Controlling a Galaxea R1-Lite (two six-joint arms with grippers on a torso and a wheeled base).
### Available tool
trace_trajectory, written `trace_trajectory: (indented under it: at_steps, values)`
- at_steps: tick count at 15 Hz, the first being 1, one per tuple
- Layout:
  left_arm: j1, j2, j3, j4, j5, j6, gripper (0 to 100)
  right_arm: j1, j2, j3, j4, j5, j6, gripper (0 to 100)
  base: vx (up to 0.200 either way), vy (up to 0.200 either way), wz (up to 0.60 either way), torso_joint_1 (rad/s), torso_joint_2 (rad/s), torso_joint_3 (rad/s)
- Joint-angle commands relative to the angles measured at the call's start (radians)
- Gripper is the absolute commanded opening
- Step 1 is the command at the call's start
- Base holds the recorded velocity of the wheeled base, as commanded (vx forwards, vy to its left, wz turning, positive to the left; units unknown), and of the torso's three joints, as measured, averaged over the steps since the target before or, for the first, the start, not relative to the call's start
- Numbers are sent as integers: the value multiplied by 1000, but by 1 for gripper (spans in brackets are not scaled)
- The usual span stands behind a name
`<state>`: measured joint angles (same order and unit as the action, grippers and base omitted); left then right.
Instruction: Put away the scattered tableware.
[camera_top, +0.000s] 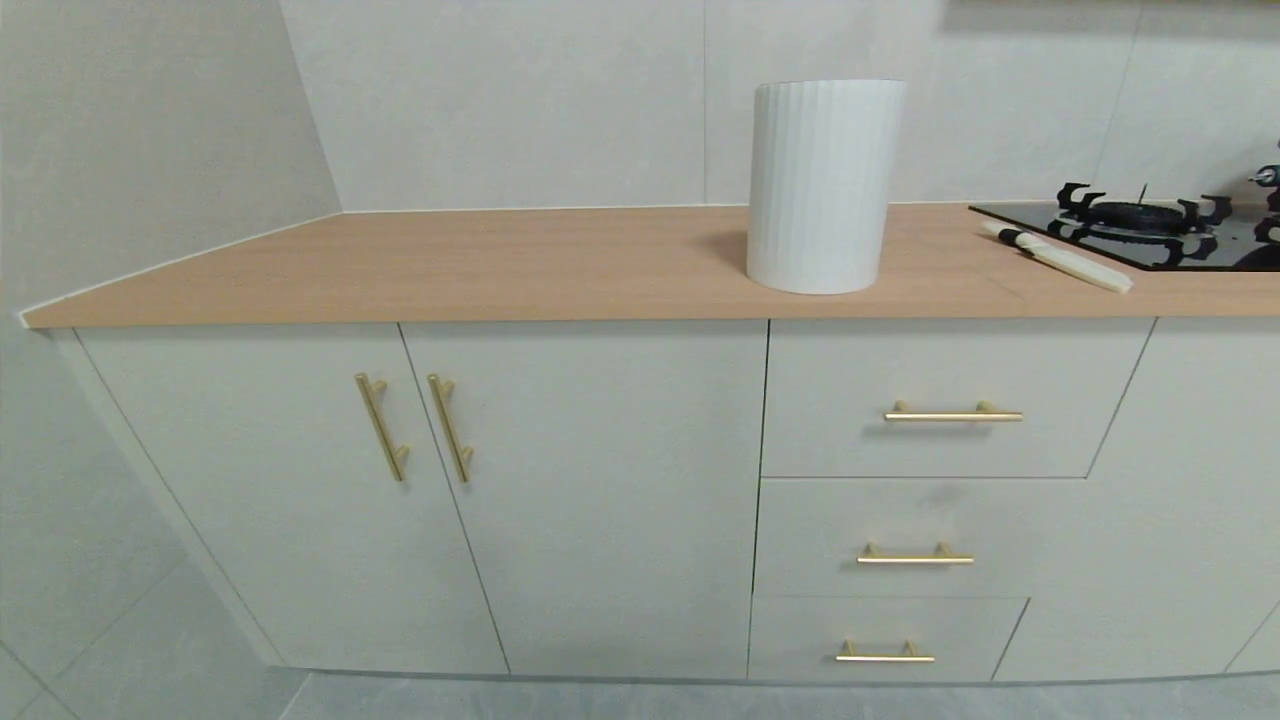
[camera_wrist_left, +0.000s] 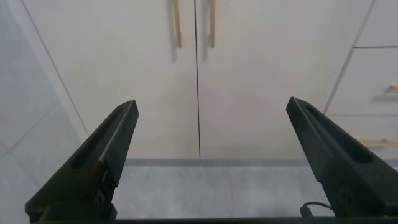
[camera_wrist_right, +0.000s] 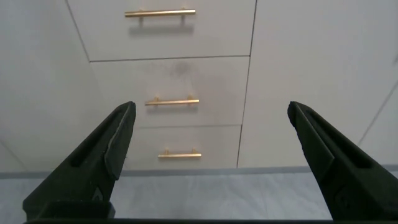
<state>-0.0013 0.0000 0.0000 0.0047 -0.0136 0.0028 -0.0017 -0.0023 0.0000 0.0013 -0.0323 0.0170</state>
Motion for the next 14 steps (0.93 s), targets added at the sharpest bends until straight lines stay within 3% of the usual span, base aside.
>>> trace_trajectory:
  at_steps: [1, 10, 14]
  values:
    - [0, 0, 0, 0, 0, 0, 100, 0, 2, 0, 0, 0, 0, 100, 200, 0, 0, -2, -2, 7]
    - [0, 0, 0, 0, 0, 0, 100, 0, 2, 0, 0, 0, 1, 100, 200, 0, 0, 3, 1, 2]
    - [0, 0, 0, 0, 0, 0, 100, 0, 2, 0, 0, 0, 1, 100, 0, 0, 0, 0, 0, 0]
